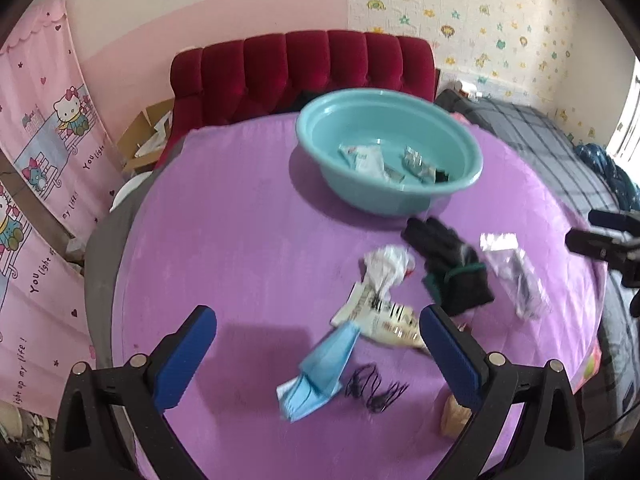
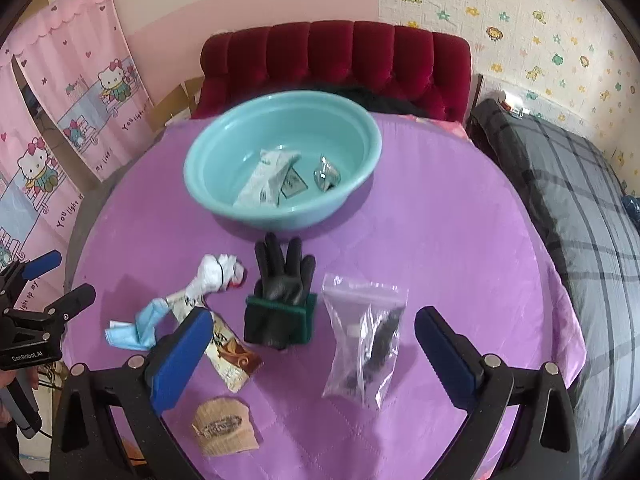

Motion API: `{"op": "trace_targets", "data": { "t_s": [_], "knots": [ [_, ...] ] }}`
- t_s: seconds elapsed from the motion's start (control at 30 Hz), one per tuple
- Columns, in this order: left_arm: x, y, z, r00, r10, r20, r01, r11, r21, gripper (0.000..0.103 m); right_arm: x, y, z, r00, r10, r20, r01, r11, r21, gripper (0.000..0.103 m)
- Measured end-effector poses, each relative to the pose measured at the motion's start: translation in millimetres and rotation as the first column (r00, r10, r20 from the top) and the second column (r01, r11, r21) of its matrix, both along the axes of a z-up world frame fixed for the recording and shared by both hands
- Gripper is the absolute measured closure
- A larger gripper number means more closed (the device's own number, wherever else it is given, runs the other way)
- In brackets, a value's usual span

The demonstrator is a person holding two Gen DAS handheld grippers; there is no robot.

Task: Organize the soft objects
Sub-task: 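Move both grippers back toward the remaining items on the table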

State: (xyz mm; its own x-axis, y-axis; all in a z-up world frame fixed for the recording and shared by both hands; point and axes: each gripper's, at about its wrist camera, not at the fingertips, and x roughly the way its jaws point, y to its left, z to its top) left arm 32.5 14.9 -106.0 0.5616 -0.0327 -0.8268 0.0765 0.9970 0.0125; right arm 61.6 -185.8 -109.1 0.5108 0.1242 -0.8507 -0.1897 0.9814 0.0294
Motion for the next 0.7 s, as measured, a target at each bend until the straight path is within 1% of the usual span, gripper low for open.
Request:
{"op": "trace_targets", "data": {
  "t_s": [0.07, 0.2, 0.3, 0.4, 0.7],
  "knots": [
    [-5.7, 1.4, -7.4, 1.0, 0.003, -0.01, -0.003, 1.0, 0.005, 0.0, -2.9, -0.4, -5.3, 1.0, -0.005, -0.009, 0.005, 1.0, -0.003, 0.0],
    [-12.1, 6.0, -20.3, 0.999, 0.02, -0.044, -0.021, 1.0, -0.012, 0.0, -8.2, -1.7, -20.1, 0.999, -0.022, -0.031, 0.022, 1.0, -0.006, 0.0],
    [-14.0, 6.2, -22.7, 0.999, 0.017, -0.043, -0.017, 1.0, 0.01, 0.0, -9.3, -1.1, -25.1, 0.999, -0.022, -0.039, 0.022, 1.0, -0.002, 0.0],
    [-12.3, 6.1, -26.6, 0.998, 0.005, -0.055, -0.005, 1.0, 0.012, 0.0, -7.2, -3.1, -28.4, 0.999, -0.034, -0.041, 0.034, 0.999, 0.004, 0.0],
    [-1.2, 4.1, -58.3, 0.993, 0.007, -0.119, -0.007, 1.0, -0.006, 0.0, -2.9, -11.6, -49.7, 0.994, -0.056, -0.091, 0.057, 0.998, 0.006, 0.0]
  ]
}}
